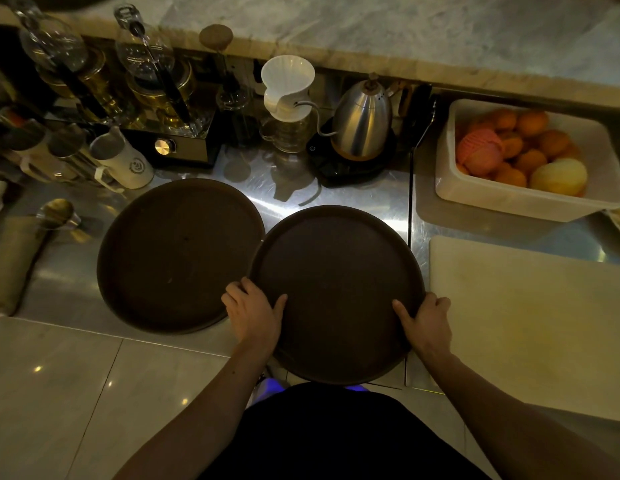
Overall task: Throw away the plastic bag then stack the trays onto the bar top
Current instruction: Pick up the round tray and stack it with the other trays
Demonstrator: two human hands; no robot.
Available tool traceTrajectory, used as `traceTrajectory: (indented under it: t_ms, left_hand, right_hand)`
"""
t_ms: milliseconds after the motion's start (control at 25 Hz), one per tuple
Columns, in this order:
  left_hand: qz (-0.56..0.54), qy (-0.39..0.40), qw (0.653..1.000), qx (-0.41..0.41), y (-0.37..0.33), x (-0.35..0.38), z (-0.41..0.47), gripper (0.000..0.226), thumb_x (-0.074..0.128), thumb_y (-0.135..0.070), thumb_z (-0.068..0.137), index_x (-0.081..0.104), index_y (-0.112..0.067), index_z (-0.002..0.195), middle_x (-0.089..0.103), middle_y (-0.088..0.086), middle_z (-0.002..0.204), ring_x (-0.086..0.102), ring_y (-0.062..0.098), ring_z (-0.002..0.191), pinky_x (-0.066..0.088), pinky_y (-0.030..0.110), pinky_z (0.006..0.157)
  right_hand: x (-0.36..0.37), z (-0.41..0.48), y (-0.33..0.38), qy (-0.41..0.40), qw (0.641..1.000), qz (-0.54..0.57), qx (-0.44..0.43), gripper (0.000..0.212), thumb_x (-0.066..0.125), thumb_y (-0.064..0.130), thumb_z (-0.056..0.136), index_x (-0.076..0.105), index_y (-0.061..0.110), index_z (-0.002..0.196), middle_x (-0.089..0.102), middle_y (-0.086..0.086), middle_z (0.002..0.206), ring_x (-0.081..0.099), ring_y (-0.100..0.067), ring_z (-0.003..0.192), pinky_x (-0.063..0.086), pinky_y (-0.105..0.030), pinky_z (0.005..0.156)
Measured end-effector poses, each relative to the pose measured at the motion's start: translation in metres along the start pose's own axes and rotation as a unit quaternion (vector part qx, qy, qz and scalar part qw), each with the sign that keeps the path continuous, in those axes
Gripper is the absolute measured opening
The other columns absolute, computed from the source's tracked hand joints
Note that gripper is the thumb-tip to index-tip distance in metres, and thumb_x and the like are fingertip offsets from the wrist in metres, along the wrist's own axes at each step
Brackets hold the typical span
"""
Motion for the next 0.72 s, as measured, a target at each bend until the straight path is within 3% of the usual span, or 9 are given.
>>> traceTrajectory:
  t_ms: [360,560,720]
  left_hand:
    - [-0.03,0.013,0.999,0.003,0.0053,0.0051,-0.0007,0.086,0.07,-0.049,0.078,0.033,-0.002,0.139,0.035,0.021,0.134,0.039,0.032,0.119,0.038,0.039,0.1]
    - [-0.017,0.026,0.999,0.019,0.0064,0.0095,-0.0017,0.095,0.064,-0.052,0.083,0.018,-0.003,0.149,0.028,0.021,0.139,0.035,0.033,0.124,0.036,0.039,0.103]
    - [-0.03,0.032,0.999,0.016,0.0073,0.0101,0.0005,0.093,0.068,-0.05,0.08,0.023,-0.004,0.147,0.03,0.021,0.14,0.036,0.034,0.124,0.037,0.041,0.102]
  right_hand:
    - [0.0022,-0.0022,0.0008,0.002,1.0,-0.016,0.002,0.057,0.061,0.048,0.087,0.046,0.002,0.117,0.04,-0.019,0.119,0.058,-0.035,0.094,0.051,-0.045,0.081]
    - [0.0033,-0.0025,0.0015,0.001,1.0,-0.02,0.0,0.057,0.061,0.047,0.087,0.046,0.002,0.118,0.04,-0.02,0.12,0.058,-0.037,0.094,0.051,-0.045,0.081]
    - [0.0017,-0.005,0.0024,0.002,0.999,-0.034,-0.009,0.058,0.06,0.048,0.088,0.044,0.003,0.121,0.041,-0.02,0.121,0.057,-0.036,0.097,0.05,-0.043,0.08]
Point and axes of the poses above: each hand's wrist, its own z-axis towards the middle knuckle, its own x-axis out of the palm, y = z × x, the point moved 9 cm from there along z, towards the middle knuckle
